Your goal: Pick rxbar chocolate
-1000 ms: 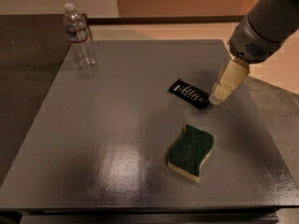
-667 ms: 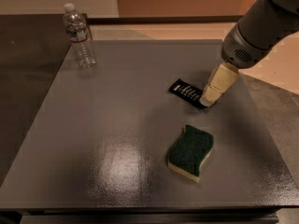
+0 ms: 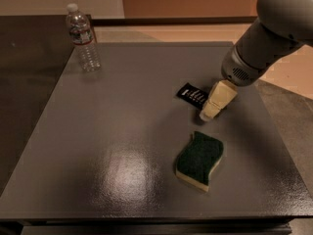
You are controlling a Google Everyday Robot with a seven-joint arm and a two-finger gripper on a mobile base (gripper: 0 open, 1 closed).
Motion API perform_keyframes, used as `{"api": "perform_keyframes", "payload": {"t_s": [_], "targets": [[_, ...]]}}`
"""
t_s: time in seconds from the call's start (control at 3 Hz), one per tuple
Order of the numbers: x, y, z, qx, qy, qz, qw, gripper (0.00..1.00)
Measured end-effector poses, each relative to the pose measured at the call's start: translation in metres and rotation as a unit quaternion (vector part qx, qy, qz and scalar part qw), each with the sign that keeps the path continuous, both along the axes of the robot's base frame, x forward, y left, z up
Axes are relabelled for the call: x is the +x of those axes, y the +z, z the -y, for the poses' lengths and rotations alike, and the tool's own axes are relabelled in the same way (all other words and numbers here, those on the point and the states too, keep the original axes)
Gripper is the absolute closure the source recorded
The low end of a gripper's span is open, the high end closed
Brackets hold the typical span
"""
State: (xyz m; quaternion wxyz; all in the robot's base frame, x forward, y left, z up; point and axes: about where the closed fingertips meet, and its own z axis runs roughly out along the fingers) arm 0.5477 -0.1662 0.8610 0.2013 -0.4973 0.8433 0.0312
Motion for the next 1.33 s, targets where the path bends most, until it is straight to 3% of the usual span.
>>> {"api": "perform_keyframes", "payload": {"t_s": [0.67,1.0,1.33], "targets": [[0.0,-0.029,-0.008,0.004,-0.001,-0.021,0.9998,0.0],[0.0,-0.036,-0.012,0.005,0.0,-0.033,0.9994,0.16],[0.001,-0.037,-0.015,0.01,0.0,-0.04,0.9992,0.38]]}}
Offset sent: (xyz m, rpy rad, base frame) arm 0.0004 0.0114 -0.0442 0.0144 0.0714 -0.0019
